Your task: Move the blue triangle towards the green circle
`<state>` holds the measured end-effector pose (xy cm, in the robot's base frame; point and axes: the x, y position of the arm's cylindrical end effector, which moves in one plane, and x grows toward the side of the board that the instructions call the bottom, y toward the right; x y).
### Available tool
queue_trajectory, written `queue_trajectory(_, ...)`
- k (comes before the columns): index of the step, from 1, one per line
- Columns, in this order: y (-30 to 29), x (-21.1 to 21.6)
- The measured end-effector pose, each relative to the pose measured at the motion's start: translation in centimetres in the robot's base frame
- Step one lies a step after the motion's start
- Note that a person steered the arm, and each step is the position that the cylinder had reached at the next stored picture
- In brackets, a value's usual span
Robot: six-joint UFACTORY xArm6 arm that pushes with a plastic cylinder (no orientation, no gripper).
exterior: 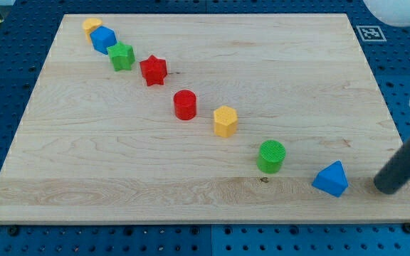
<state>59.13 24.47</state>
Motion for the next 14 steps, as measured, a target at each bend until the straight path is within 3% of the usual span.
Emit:
queue_trajectory(1,-1.9,2.7)
queue_trajectory(5,-6.3,1.1)
queue_trajectory(6,-6.3,-1.1)
queue_trajectory(7,-6.3,-8.3)
queue_trajectory(8,-6.3,-11.8)
queue_trajectory(10,0.6,-3.2)
queue_trajectory(11,0.5,-2.1)
queue_trajectory(12,-4.1,2.6)
queue_trajectory(14,-5.8,1.9)
